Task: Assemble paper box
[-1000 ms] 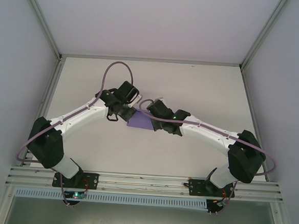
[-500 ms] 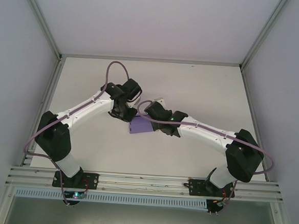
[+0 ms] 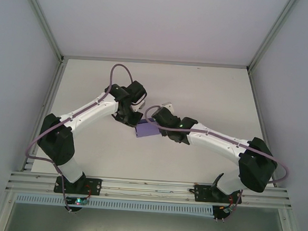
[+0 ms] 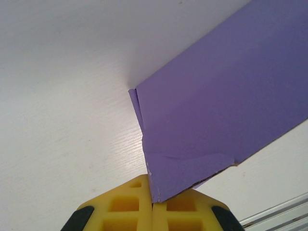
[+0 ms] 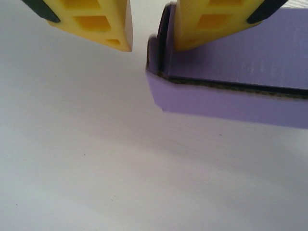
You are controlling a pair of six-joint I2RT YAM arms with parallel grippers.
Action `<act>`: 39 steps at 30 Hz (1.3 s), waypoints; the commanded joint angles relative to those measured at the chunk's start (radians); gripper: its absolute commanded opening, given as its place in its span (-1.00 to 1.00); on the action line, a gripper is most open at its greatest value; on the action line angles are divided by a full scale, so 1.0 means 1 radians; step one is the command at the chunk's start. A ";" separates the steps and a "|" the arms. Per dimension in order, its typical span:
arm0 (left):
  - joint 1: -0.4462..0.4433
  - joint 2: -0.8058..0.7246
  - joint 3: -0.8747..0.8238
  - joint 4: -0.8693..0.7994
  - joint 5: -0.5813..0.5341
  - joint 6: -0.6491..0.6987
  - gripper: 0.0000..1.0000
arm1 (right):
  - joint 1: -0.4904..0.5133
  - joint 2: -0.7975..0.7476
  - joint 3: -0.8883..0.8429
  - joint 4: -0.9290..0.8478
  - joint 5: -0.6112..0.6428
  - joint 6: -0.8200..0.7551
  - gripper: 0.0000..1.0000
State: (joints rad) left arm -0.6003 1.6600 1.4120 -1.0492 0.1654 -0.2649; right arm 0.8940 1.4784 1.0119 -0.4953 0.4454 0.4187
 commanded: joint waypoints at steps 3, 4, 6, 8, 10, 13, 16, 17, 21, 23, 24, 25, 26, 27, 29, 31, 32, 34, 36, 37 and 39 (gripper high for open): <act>0.001 -0.026 -0.012 0.021 -0.005 0.062 -1.00 | -0.007 -0.020 -0.006 0.047 -0.045 -0.037 -0.33; 0.002 -0.022 -0.008 0.020 -0.007 0.066 -1.00 | -0.011 -0.021 -0.003 0.048 -0.047 -0.044 -0.33; 0.003 -0.013 -0.001 0.020 -0.007 0.076 -1.00 | -0.019 -0.022 0.001 0.046 -0.049 -0.047 -0.32; 0.003 -0.004 0.002 0.025 0.001 0.085 -1.00 | -0.031 -0.027 -0.004 0.047 -0.065 -0.052 -0.32; 0.003 0.003 0.005 0.031 0.003 0.093 -1.00 | -0.047 -0.024 -0.005 0.040 -0.088 -0.052 -0.33; 0.003 0.016 0.030 0.012 0.031 0.093 -1.00 | -0.054 -0.017 -0.006 0.029 -0.096 -0.049 -0.56; 0.003 0.028 0.051 -0.010 0.059 0.082 -1.00 | -0.053 -0.011 -0.008 0.019 -0.118 -0.040 -0.70; 0.002 0.031 0.055 -0.015 0.063 0.079 -1.00 | -0.052 -0.010 -0.013 0.018 -0.124 -0.039 -0.71; 0.009 0.059 0.090 -0.051 0.140 0.017 -1.00 | -0.048 -0.006 -0.030 0.014 -0.128 -0.029 -0.81; 0.011 0.080 0.112 -0.068 0.188 -0.022 -1.00 | -0.049 -0.004 -0.039 0.021 -0.135 -0.021 -0.84; 0.010 0.089 0.120 -0.072 0.193 -0.047 -1.00 | -0.047 -0.001 -0.041 0.024 -0.136 -0.013 -0.84; 0.011 0.097 0.126 -0.069 0.201 -0.065 -1.00 | -0.047 0.004 -0.043 0.026 -0.138 -0.004 -0.84; 0.011 0.101 0.127 -0.063 0.202 -0.092 -1.00 | -0.045 0.008 -0.047 0.031 -0.138 0.003 -0.85; 0.011 0.104 0.126 -0.052 0.212 -0.121 -1.00 | -0.041 0.012 -0.050 0.033 -0.133 0.013 -0.89; 0.013 0.107 0.123 -0.035 0.240 -0.175 -1.00 | -0.035 0.021 -0.056 0.031 -0.130 0.026 -0.92; 0.020 0.114 0.130 -0.044 0.258 -0.214 -1.00 | -0.028 0.028 -0.058 0.018 -0.108 0.045 -0.95; 0.022 0.116 0.135 -0.051 0.247 -0.242 -1.00 | -0.023 0.030 -0.060 0.012 -0.101 0.056 -0.98; 0.025 0.115 0.137 -0.053 0.245 -0.274 -1.00 | -0.015 0.031 -0.069 0.013 -0.093 0.078 -0.99; 0.026 0.110 0.129 -0.033 0.239 -0.316 -1.00 | -0.005 0.033 -0.083 0.029 -0.097 0.099 -0.99; 0.025 0.108 0.123 -0.020 0.239 -0.335 -1.00 | -0.003 0.037 -0.090 0.040 -0.108 0.107 -0.99; 0.022 0.097 0.100 0.012 0.223 -0.366 -1.00 | 0.003 0.044 -0.101 0.051 -0.114 0.126 -1.00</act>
State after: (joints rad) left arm -0.5739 1.7588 1.5166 -1.1206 0.3363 -0.5446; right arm 0.8627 1.4780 0.9615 -0.4156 0.4274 0.4965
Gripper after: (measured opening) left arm 0.058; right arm 0.057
